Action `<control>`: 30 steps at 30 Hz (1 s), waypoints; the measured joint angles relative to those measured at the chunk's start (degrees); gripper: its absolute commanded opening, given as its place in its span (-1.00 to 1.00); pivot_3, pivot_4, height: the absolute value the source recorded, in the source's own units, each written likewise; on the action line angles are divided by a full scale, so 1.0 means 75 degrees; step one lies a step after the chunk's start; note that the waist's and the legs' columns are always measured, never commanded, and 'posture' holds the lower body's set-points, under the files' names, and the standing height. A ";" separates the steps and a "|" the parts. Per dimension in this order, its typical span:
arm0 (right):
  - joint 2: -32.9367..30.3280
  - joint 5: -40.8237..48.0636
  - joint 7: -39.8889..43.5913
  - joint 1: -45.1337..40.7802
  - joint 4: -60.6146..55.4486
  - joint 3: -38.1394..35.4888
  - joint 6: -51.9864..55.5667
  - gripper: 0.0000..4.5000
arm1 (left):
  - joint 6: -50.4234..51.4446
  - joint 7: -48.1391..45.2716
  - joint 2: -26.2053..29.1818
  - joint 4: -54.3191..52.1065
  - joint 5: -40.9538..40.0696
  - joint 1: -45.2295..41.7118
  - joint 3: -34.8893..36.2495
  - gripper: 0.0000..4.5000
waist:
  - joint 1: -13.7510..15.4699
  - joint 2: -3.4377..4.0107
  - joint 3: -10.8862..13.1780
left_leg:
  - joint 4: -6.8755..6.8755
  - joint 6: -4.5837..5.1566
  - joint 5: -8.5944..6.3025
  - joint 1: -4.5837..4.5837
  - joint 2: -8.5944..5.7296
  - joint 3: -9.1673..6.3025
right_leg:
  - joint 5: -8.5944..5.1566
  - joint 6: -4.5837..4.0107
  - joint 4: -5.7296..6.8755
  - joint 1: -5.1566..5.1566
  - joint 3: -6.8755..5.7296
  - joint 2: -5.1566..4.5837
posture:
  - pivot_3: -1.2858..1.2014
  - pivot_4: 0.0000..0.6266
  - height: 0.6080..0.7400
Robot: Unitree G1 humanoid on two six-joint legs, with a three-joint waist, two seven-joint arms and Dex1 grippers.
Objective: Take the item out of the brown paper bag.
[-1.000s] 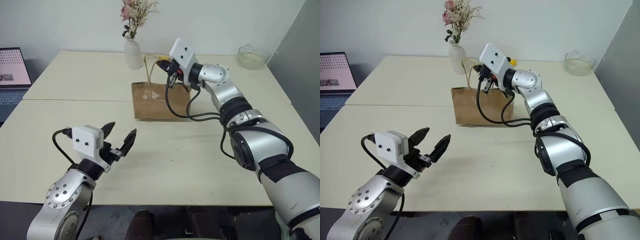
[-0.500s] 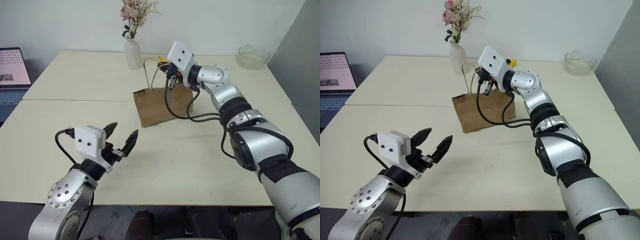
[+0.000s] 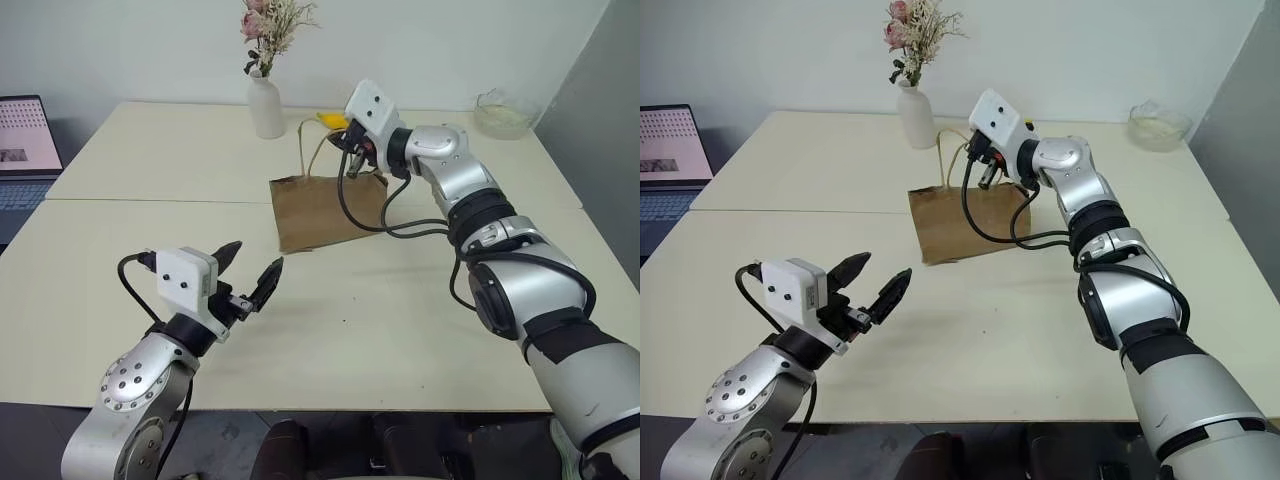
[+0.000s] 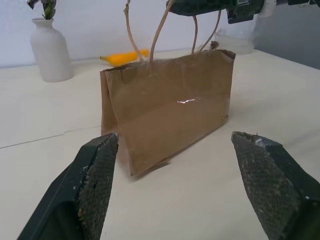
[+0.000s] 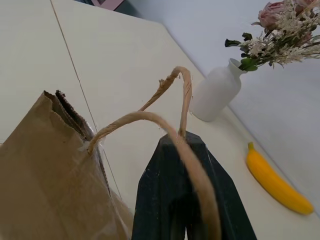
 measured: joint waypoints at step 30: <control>-0.0899 0.0570 0.1032 0.1750 -0.3556 0.0101 0.2983 0.26 | -0.0485 -0.1021 0.0585 0.0868 0.0232 -0.0533 -0.0436 0.69 | 0.0016 0.0000 0.0000 | 0.0001 0.0000 0.0000 -0.0004 -0.0001 -0.0001 | -0.0001 0.0002 -0.0002 -0.0001 -0.0003 0.0000 | 0.03 -0.52 1.00</control>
